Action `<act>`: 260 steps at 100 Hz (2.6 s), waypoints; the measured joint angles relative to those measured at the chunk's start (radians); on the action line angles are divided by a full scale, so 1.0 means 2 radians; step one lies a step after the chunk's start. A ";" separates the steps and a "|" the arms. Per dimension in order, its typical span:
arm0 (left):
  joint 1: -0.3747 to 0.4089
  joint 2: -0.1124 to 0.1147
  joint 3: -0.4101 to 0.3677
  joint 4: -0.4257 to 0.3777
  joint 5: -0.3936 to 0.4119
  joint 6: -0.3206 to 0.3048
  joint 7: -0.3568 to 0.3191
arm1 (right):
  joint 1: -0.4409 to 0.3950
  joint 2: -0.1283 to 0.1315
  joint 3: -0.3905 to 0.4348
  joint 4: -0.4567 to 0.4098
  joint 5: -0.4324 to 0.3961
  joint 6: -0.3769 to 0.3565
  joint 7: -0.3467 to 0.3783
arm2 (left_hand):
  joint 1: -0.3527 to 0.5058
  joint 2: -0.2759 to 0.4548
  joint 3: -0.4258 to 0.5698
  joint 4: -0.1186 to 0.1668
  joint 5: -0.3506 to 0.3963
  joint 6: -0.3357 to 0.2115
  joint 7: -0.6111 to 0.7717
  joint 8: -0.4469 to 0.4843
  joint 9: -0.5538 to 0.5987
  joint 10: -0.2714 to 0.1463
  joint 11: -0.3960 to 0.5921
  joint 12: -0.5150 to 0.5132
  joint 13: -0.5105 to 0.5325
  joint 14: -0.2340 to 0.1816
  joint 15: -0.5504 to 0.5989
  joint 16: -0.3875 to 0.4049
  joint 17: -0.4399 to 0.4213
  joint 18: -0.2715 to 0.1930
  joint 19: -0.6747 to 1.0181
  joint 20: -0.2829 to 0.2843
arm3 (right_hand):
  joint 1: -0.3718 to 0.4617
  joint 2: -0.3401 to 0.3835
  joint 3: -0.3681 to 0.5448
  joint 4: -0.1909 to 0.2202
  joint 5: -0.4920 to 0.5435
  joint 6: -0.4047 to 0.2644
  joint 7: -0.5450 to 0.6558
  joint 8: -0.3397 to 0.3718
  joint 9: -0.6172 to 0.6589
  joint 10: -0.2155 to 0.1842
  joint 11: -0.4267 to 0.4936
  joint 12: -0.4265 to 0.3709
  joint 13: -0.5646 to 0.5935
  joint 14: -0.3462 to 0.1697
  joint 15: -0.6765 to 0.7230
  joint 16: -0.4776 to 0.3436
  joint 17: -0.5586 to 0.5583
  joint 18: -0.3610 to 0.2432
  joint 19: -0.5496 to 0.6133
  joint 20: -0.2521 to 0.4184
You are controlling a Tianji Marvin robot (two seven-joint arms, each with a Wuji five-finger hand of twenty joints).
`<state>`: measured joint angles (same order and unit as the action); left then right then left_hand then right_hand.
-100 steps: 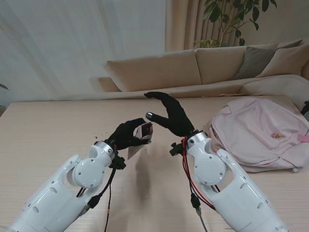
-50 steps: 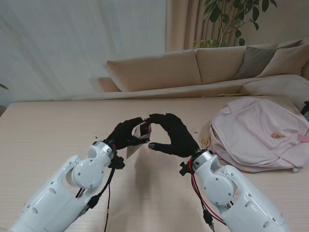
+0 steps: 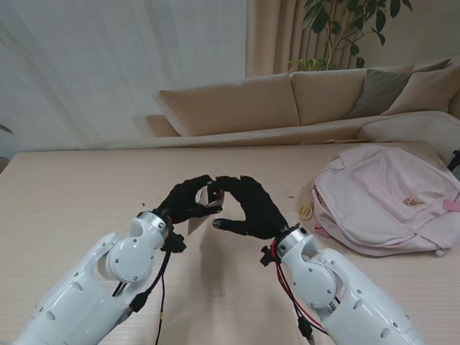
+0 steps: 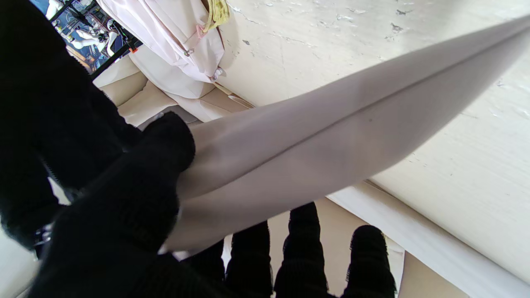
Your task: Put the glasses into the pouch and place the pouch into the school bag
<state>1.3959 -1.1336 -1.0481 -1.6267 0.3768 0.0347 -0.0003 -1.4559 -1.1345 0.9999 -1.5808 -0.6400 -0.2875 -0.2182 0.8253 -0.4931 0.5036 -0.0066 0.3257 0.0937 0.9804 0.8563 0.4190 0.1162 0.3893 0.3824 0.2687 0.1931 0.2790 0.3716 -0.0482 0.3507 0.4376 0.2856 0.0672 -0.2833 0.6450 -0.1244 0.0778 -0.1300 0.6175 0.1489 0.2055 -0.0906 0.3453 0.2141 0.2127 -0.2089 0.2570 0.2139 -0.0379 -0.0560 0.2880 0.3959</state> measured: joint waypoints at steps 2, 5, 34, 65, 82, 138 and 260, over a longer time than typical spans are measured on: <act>0.000 0.000 0.000 0.000 -0.001 0.000 0.000 | 0.000 0.000 -0.001 0.000 -0.001 0.000 0.000 | 0.001 0.000 0.000 0.000 0.000 0.000 0.000 0.000 0.000 0.000 0.000 0.000 0.000 0.000 0.000 0.000 0.000 0.000 0.000 0.000 | 0.000 0.000 0.000 0.000 0.000 0.000 0.000 0.000 0.000 0.000 -0.003 -0.001 0.000 0.000 -0.001 0.000 0.000 0.000 0.000 0.000; 0.000 0.000 0.000 -0.001 -0.001 0.000 0.000 | 0.001 0.000 -0.002 0.001 -0.005 0.000 0.000 | 0.002 0.000 0.000 0.000 0.000 0.000 0.000 0.000 0.000 0.000 0.000 0.000 0.000 0.000 0.000 0.000 0.000 0.000 0.000 0.000 | 0.000 0.000 0.000 0.000 -0.003 0.000 0.000 0.000 0.000 0.000 -0.009 -0.003 0.000 0.000 -0.001 0.000 0.000 0.000 0.000 0.002; 0.009 0.000 -0.005 -0.012 -0.008 0.006 0.000 | 0.012 0.000 -0.017 0.015 -0.055 0.010 -0.036 | 0.007 0.000 0.000 0.000 0.000 0.000 -0.001 0.000 0.000 0.000 0.000 0.000 0.000 0.000 0.000 0.000 0.000 0.000 0.000 0.000 | 0.000 0.013 0.002 0.000 -0.014 -0.047 0.017 0.014 0.000 -0.005 -0.056 -0.024 0.000 0.000 -0.020 -0.012 -0.001 0.004 -0.011 0.019; 0.008 -0.003 -0.004 -0.018 -0.015 0.010 0.004 | 0.005 -0.010 0.004 0.034 -0.079 -0.019 -0.106 | -0.001 0.000 0.000 0.000 0.000 0.000 -0.001 0.000 0.000 0.000 0.000 0.000 0.000 0.000 0.000 0.000 0.000 0.000 0.000 0.000 | -0.003 0.018 0.001 0.000 0.009 -0.043 -0.135 -0.059 0.000 -0.006 -0.087 -0.040 0.000 0.000 -0.031 -0.019 -0.001 0.006 -0.013 0.032; 0.006 -0.004 -0.001 -0.018 -0.021 0.014 0.007 | -0.014 -0.008 0.016 0.015 -0.088 -0.031 -0.112 | -0.001 0.000 0.000 0.000 0.000 0.000 -0.001 0.000 0.000 0.000 0.000 0.000 0.000 0.000 0.000 0.000 0.000 0.001 0.000 0.000 | -0.011 0.018 0.001 0.000 0.009 -0.022 -0.143 -0.031 0.000 -0.006 -0.087 -0.040 0.000 0.000 -0.032 -0.019 -0.001 0.006 -0.013 0.032; 0.008 -0.007 -0.002 -0.015 -0.041 0.018 0.009 | -0.002 0.002 -0.019 0.027 -0.128 -0.010 -0.120 | 0.012 0.000 0.000 0.000 0.000 0.000 -0.001 0.000 0.000 0.000 0.000 0.000 0.000 0.005 0.000 0.000 0.000 0.004 0.000 0.000 | -0.011 0.019 0.001 0.000 -0.002 -0.004 -0.129 -0.018 -0.002 -0.017 -0.098 -0.045 0.000 -0.007 -0.038 -0.025 -0.001 0.006 -0.018 0.032; 0.027 -0.012 -0.009 -0.023 -0.071 0.017 0.025 | 0.043 0.003 -0.055 0.058 -0.159 0.012 -0.129 | 0.019 -0.004 -0.021 0.000 0.000 0.025 -0.019 -0.010 0.024 0.000 -0.003 0.000 0.006 0.006 0.000 0.000 0.000 0.004 0.000 0.000 | -0.017 0.045 0.010 -0.001 -0.055 -0.075 -0.021 0.024 -0.001 -0.021 -0.093 -0.041 -0.005 -0.010 -0.038 -0.025 -0.001 0.013 -0.030 0.043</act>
<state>1.4495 -1.1574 -1.0658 -1.6736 0.2345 0.0686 0.0505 -1.3706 -1.1278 0.8894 -1.4640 -0.9573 -0.2644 -0.4754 0.8642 -0.5004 0.4609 -0.0066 0.3266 0.1438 0.9425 0.8360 0.4667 0.1166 0.3827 0.3825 0.2798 0.2051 0.2790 0.3716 -0.0480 0.3591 0.4376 0.2856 0.0337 -0.1931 0.6646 -0.1262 -0.0313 -0.2801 0.5745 0.1975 0.2037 -0.1317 0.1592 0.1314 0.2021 -0.2295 0.1804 0.1646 -0.0390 -0.0307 0.2278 0.4815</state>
